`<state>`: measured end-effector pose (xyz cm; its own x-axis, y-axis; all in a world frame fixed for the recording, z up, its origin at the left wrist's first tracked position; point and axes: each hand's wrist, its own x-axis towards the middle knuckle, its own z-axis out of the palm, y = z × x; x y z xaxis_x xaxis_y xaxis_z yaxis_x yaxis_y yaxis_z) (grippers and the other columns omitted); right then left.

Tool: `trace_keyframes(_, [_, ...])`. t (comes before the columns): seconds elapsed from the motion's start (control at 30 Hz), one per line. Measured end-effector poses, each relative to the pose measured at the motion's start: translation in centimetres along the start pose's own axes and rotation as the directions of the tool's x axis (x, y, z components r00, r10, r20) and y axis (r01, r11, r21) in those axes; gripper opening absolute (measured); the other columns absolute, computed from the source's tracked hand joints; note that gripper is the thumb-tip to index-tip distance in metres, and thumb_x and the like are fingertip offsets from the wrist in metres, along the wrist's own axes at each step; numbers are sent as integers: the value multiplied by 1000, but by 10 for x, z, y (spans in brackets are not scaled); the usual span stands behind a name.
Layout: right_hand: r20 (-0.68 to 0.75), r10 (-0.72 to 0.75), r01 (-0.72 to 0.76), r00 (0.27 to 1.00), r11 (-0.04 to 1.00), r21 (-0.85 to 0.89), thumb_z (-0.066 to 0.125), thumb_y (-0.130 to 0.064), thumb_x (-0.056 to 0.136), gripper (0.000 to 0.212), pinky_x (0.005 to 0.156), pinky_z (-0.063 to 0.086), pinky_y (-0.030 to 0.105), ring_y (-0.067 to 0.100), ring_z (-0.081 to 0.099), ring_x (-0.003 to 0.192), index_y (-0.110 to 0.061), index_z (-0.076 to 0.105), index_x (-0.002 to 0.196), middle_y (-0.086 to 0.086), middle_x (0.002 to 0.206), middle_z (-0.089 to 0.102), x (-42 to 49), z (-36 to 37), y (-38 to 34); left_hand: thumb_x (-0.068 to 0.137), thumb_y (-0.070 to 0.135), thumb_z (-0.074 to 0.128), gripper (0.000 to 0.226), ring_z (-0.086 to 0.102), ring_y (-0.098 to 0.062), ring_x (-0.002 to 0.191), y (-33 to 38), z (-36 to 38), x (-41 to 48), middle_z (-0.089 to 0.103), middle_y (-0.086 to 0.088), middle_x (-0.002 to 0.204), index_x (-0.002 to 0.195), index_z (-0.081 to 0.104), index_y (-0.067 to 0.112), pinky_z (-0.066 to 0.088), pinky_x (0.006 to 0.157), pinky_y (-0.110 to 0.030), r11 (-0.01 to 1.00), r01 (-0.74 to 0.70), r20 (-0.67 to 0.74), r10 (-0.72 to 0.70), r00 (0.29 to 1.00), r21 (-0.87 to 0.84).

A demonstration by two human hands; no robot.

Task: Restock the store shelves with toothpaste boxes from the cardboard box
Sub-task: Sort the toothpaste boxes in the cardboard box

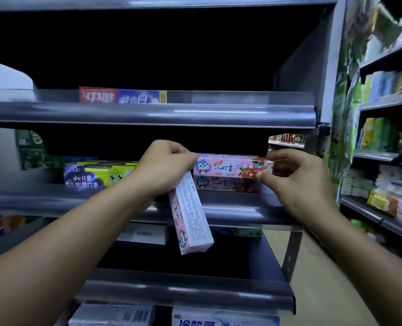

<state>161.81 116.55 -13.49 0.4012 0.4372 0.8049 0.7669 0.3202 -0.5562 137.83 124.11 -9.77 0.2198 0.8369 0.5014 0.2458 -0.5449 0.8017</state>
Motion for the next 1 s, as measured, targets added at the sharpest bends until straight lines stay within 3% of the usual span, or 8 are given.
trace_keyframes(0.23, [219,75,-21,973,971,-238,73,-36,85,8,70,50,30,14,71,86,-36,74,93,-13,84,75,3,10,16,82,13,65,18,50,-14,36,2,4,16,59,-2,49,65,62,8,33,39,-14,963,148,162,-187,969,225])
trace_keyframes(0.3, [278,88,2,956,951,-308,63,-40,88,22,70,44,31,21,69,93,-33,75,105,-8,95,76,1,11,18,83,11,64,21,49,-12,33,4,4,20,57,-2,46,64,56,10,30,37,-13,950,156,166,-205,964,271])
trace_keyframes(0.4, [296,118,-14,948,944,-330,52,-47,84,38,71,43,32,23,63,89,-34,73,113,-8,90,68,1,9,15,85,13,63,21,47,-11,33,6,4,22,56,-2,47,66,54,11,29,36,-12,941,148,175,-208,962,304])
trace_keyframes(0.57, [318,122,-12,940,945,-326,59,-43,92,31,69,50,34,15,60,78,-34,69,120,-15,87,69,-2,6,10,85,13,60,14,54,-16,40,1,4,17,61,-5,55,71,60,9,36,42,-17,959,155,153,-194,969,236])
trace_keyframes(0.67, [202,97,-28,975,947,-321,62,-44,91,37,75,54,38,19,66,87,-35,62,127,-16,92,72,-10,-1,2,84,10,60,16,54,-21,51,-4,1,11,57,-4,57,68,57,11,39,52,-23,982,120,69,-131,989,143])
trace_keyframes(0.83, [-26,-185,182,982,980,-83,72,-24,89,20,71,55,36,9,67,77,-28,71,109,-18,79,70,-43,-12,-33,92,4,63,14,59,-3,46,-11,-9,-8,64,-2,72,87,70,16,43,42,-17,992,38,-91,-50,995,-123])
trace_keyframes(0.93, [134,-270,245,954,954,174,77,-36,81,26,75,55,29,10,68,85,-29,73,106,-14,90,71,-69,-12,-55,94,2,61,18,55,-6,44,-14,-16,-20,60,0,61,83,68,15,42,41,-18,979,39,-87,-58,994,-200])
trace_keyframes(1.0, [333,-381,334,863,923,192,79,-50,77,45,81,50,20,10,64,101,-31,69,117,-15,107,66,-83,-11,-65,94,1,59,20,53,-11,45,-14,-19,-26,56,0,57,80,66,15,41,45,-21,964,79,-69,-100,993,-254])
